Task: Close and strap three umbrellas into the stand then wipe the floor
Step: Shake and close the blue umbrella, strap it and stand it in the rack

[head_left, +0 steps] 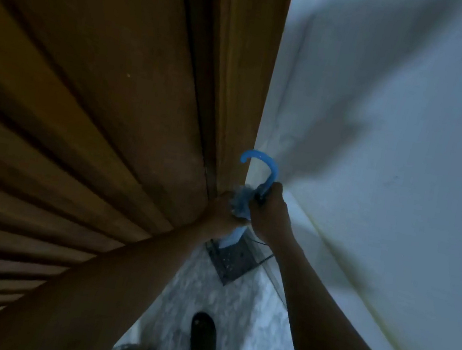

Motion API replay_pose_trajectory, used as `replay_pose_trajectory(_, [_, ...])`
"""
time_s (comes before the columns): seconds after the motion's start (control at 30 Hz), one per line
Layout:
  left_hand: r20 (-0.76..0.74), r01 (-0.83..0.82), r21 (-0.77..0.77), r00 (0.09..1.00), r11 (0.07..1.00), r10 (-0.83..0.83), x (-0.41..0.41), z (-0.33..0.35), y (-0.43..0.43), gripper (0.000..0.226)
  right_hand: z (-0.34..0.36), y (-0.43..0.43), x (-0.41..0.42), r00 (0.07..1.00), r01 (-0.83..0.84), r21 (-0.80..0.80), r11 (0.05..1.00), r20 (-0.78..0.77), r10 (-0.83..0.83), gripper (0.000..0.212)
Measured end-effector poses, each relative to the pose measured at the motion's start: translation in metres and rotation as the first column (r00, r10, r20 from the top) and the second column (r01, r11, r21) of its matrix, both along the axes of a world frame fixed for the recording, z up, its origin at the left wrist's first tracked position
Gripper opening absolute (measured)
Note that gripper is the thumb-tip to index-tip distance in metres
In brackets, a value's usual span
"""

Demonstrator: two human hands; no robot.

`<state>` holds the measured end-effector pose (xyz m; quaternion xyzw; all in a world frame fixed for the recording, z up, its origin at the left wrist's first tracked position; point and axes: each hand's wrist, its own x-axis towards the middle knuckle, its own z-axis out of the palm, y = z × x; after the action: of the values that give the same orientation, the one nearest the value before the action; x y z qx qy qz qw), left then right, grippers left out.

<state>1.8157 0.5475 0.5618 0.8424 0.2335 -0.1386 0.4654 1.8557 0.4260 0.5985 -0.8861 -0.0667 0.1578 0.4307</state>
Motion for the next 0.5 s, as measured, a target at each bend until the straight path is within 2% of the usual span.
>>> replay_pose_trajectory(0.07, [-0.042, 0.018, -0.012, 0.999, 1.0, -0.019, 0.015, -0.033, 0.001, 0.068, -0.035, -0.002, 0.014, 0.999, -0.02, -0.001, 1.0, -0.041, 0.02, 0.016])
replay_pose_trajectory(0.27, [-0.214, 0.025, -0.131, 0.975, 0.991, -0.053, 0.041, -0.111, 0.003, 0.055, -0.112, -0.002, 0.035, 0.987, -0.073, 0.013, 0.997, -0.14, 0.074, 0.021])
replay_pose_trajectory(0.37, [-0.194, 0.03, 0.029, 0.981, 0.999, -0.023, 0.046, -0.128, 0.003, 0.051, -0.136, 0.001, 0.043, 0.979, -0.085, 0.033, 0.996, -0.186, 0.089, 0.023])
replay_pose_trajectory(0.4, [-0.196, 0.02, 0.04, 0.98, 0.999, -0.012, 0.047, -0.136, 0.004, 0.05, -0.144, 0.002, 0.045, 0.975, -0.091, 0.041, 0.995, -0.2, 0.098, 0.024])
replay_pose_trajectory(0.5, [-0.22, 0.036, -0.103, 0.974, 0.994, -0.059, 0.052, -0.152, 0.004, 0.044, -0.159, 0.004, 0.05, 0.968, -0.103, 0.063, 0.993, -0.225, 0.115, 0.028])
